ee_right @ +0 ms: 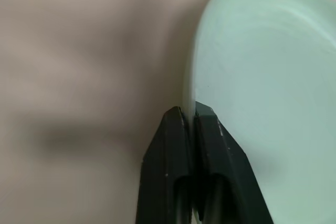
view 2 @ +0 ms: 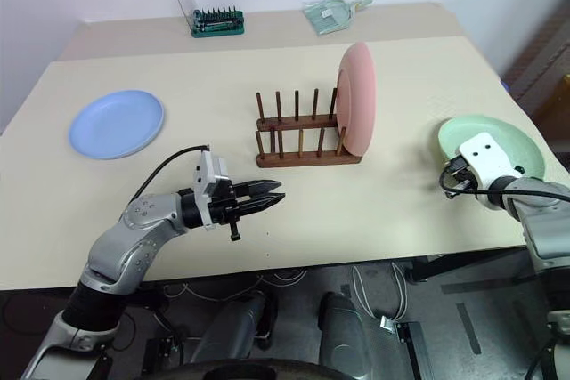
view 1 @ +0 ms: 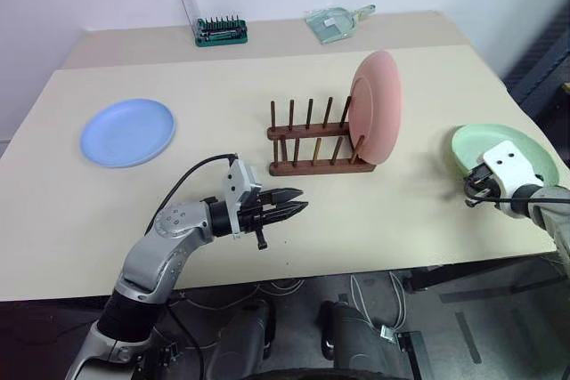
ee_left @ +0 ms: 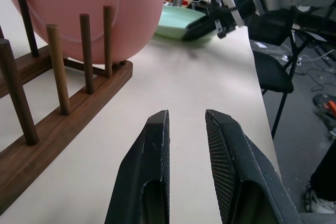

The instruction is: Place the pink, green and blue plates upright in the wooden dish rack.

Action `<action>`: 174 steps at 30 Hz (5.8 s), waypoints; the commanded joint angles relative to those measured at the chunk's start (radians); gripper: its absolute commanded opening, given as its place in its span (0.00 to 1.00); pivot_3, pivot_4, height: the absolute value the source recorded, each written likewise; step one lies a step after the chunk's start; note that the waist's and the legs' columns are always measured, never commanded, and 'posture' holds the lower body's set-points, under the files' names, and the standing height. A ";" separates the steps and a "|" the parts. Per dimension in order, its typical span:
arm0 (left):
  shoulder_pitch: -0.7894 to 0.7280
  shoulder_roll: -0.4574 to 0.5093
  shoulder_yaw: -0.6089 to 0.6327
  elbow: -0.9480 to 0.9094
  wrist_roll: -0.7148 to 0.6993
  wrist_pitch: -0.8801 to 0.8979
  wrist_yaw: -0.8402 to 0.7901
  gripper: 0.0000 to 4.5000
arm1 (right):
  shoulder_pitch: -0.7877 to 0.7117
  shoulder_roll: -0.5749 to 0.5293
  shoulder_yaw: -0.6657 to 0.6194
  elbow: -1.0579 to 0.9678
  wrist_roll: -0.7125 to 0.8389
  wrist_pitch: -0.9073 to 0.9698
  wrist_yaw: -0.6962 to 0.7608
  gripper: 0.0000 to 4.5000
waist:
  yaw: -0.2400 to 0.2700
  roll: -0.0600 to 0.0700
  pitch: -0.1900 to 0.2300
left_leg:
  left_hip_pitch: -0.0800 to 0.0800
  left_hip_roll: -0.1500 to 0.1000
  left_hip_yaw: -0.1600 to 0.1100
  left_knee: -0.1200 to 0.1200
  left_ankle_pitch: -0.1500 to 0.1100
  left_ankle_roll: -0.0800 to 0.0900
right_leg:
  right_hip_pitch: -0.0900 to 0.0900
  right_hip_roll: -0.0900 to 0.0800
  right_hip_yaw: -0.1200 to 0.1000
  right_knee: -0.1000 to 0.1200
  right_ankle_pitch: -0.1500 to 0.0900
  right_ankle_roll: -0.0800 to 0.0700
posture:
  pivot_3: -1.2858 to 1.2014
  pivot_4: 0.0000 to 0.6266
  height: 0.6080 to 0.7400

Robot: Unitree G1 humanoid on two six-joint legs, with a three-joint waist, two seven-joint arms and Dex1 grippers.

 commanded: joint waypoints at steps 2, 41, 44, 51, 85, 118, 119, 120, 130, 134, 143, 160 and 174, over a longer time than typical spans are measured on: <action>-0.012 -0.002 0.011 -0.036 -0.018 0.007 0.004 0.24 | -0.098 0.041 -0.099 -0.054 -0.031 -0.087 -0.102 0.01 | -0.006 0.001 0.001 | 0.000 0.000 0.000 0.000 0.000 0.000 | 0.000 0.000 0.000 0.000 0.000 0.000 | 0.52 0.24 1.00; 0.030 -0.001 0.016 -0.018 -0.002 -0.035 0.007 0.24 | -0.332 0.549 -0.202 -0.450 1.350 0.276 -0.490 0.01 | -0.002 -0.001 0.004 | -0.002 0.000 -0.001 -0.002 0.000 0.000 | -0.004 0.001 0.002 0.000 0.003 -0.002 | 0.52 0.24 1.00; 0.037 0.000 0.015 -0.009 0.002 -0.048 0.002 0.24 | -0.323 0.558 -0.178 -0.436 1.328 0.287 -0.512 0.01 | -0.002 -0.001 0.004 | -0.002 0.000 -0.001 -0.002 0.000 0.000 | -0.004 0.001 0.002 0.000 0.003 -0.002 | 0.52 0.24 1.00; 0.041 -0.002 0.018 -0.002 0.031 -0.089 0.023 0.24 | -0.340 0.578 -0.160 -0.410 1.319 0.300 -0.565 0.01 | -0.002 -0.001 0.004 | -0.002 0.000 -0.001 -0.002 0.000 0.000 | -0.004 0.001 0.002 0.000 0.003 -0.002 | 0.52 0.24 1.00; 0.026 -0.008 0.065 -0.015 0.073 -0.102 0.145 0.24 | -0.476 0.514 -0.180 -0.446 1.289 0.338 -0.590 0.99 | -0.002 -0.001 0.004 | -0.002 0.000 -0.001 -0.002 0.000 0.000 | -0.004 0.001 0.001 0.000 0.003 -0.002 | 0.52 0.24 1.00; -0.500 0.012 0.916 0.675 0.083 0.449 1.152 0.81 | -0.531 0.367 0.184 -0.578 0.372 0.088 0.113 1.00 | 0.023 -0.019 0.011 | -0.002 0.002 -0.002 -0.001 -0.001 -0.007 | -0.007 0.007 0.001 0.002 0.009 0.005 | 0.52 0.24 1.00; -0.504 0.014 0.914 0.684 0.084 0.441 1.151 0.71 | -0.524 0.367 0.182 -0.584 0.368 0.090 0.109 1.00 | 0.023 -0.019 0.011 | -0.002 0.002 -0.002 -0.001 -0.001 -0.008 | -0.007 0.007 0.000 0.002 0.009 0.005 | 0.52 0.24 1.00; -0.507 0.011 0.913 0.686 0.081 0.434 1.150 0.58 | -0.518 0.368 0.180 -0.590 0.365 0.093 0.106 1.00 | 0.023 -0.019 0.011 | -0.002 0.002 -0.001 -0.001 -0.001 -0.009 | -0.007 0.007 0.001 0.002 0.009 0.005 | 0.52 0.24 1.00; -0.497 -0.007 0.846 0.578 0.047 0.364 1.096 0.01 | -0.513 0.367 0.197 -0.588 0.299 0.090 0.104 1.00 | 0.022 -0.019 0.011 | -0.002 0.002 -0.001 -0.001 -0.001 -0.009 | -0.007 0.007 0.001 0.002 0.010 0.004 | 0.52 0.24 1.00; -0.493 -0.037 0.679 0.266 0.063 0.164 0.951 0.01 | -0.544 0.360 0.266 -0.551 0.141 -0.015 0.114 1.00 | 0.026 -0.023 0.012 | -0.003 0.001 -0.001 -0.001 -0.001 -0.010 | -0.007 0.006 0.001 0.001 0.010 0.004 | 0.52 0.24 1.00; -0.527 -0.093 0.466 -0.013 0.072 0.245 0.952 0.01 | -0.635 0.390 0.437 -0.405 -0.279 -0.394 0.074 1.00 | 0.000 -0.022 0.012 | -0.002 0.004 0.001 -0.001 0.001 -0.009 | -0.007 0.009 0.003 0.002 0.010 0.003 | 0.52 0.24 1.00; -0.582 -0.209 0.459 -0.210 -0.071 0.516 1.011 0.01 | -0.643 0.489 0.484 -0.214 -0.580 -0.669 0.016 1.00 | -0.004 -0.022 0.012 | -0.002 0.004 0.001 -0.001 0.006 -0.015 | -0.007 0.011 0.004 0.003 0.011 0.002 | 0.52 0.24 1.00; -0.610 -0.209 0.497 -0.248 -0.115 0.561 1.046 0.00 | -0.660 0.512 0.480 -0.129 -0.665 -0.754 -0.020 0.11 | -0.004 -0.022 0.012 | -0.001 0.004 0.001 -0.001 0.007 -0.017 | -0.007 0.011 0.005 0.003 0.011 0.002 | 0.52 0.24 1.00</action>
